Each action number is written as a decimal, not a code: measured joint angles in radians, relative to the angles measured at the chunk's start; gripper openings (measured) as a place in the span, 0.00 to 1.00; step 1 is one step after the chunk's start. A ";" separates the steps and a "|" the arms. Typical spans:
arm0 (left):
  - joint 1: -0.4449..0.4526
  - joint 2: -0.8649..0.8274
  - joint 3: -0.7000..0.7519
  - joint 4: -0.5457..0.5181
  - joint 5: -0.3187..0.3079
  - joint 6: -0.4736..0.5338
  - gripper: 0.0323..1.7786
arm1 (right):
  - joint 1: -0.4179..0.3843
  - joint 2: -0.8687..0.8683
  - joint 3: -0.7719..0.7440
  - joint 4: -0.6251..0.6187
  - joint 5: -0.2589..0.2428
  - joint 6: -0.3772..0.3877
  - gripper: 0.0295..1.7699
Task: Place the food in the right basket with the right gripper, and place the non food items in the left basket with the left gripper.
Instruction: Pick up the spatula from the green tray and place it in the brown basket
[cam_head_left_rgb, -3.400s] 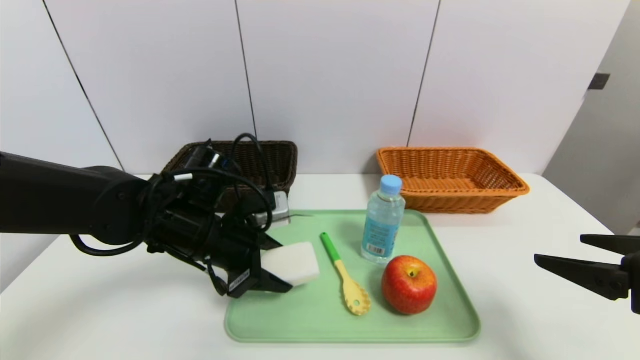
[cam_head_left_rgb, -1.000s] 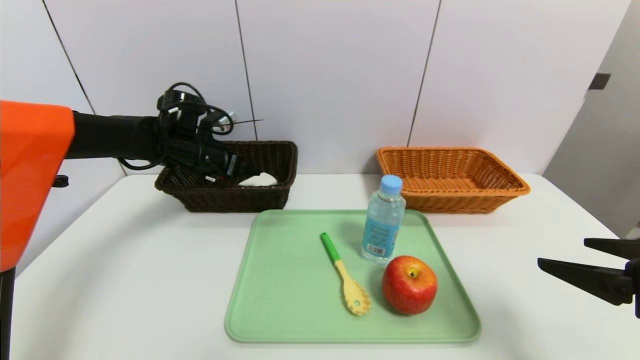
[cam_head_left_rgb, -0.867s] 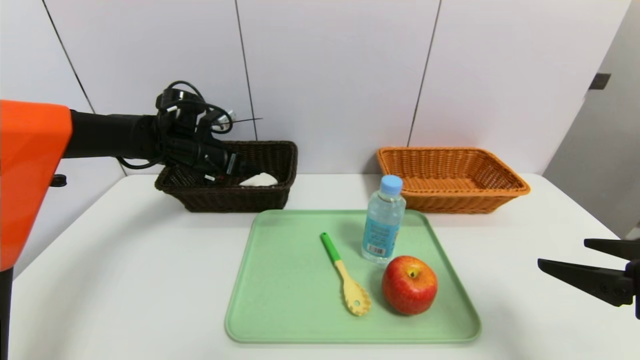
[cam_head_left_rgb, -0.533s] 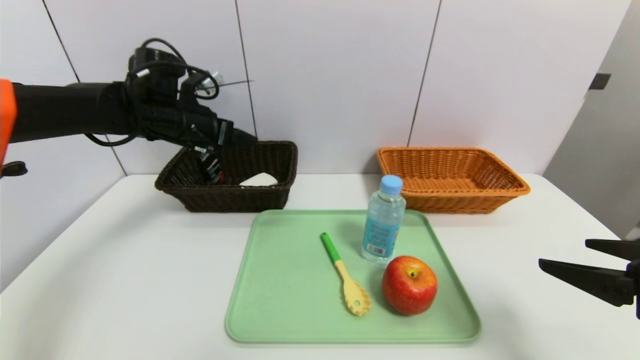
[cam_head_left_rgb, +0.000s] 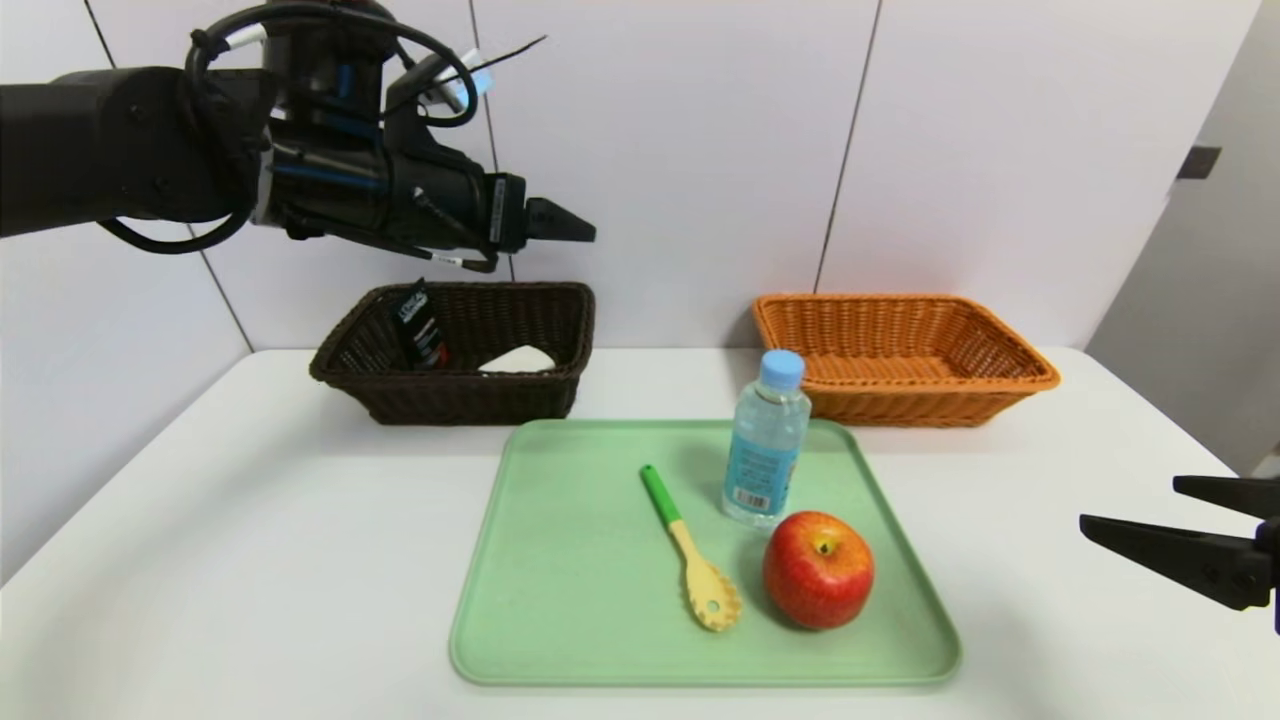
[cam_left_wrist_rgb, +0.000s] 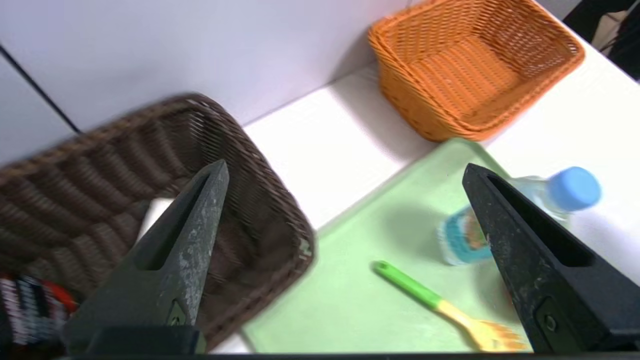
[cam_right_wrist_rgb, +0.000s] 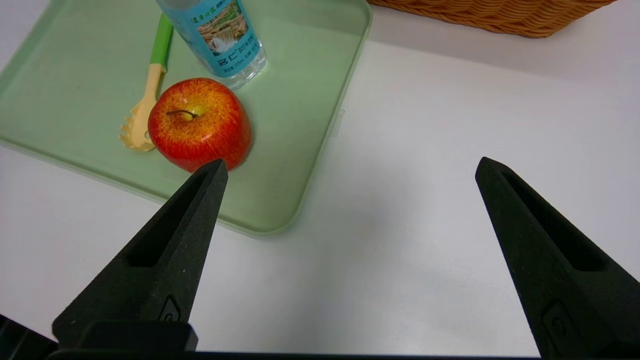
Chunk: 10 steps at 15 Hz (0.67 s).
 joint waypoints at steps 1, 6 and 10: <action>-0.028 -0.013 0.022 0.000 0.033 -0.024 0.94 | -0.003 -0.001 0.000 0.000 0.001 0.000 0.97; -0.238 -0.055 0.124 0.001 0.361 -0.142 0.94 | -0.009 -0.003 0.004 0.000 0.001 0.002 0.97; -0.340 -0.055 0.164 0.063 0.546 -0.283 0.95 | -0.009 -0.004 0.005 -0.004 0.001 0.011 0.97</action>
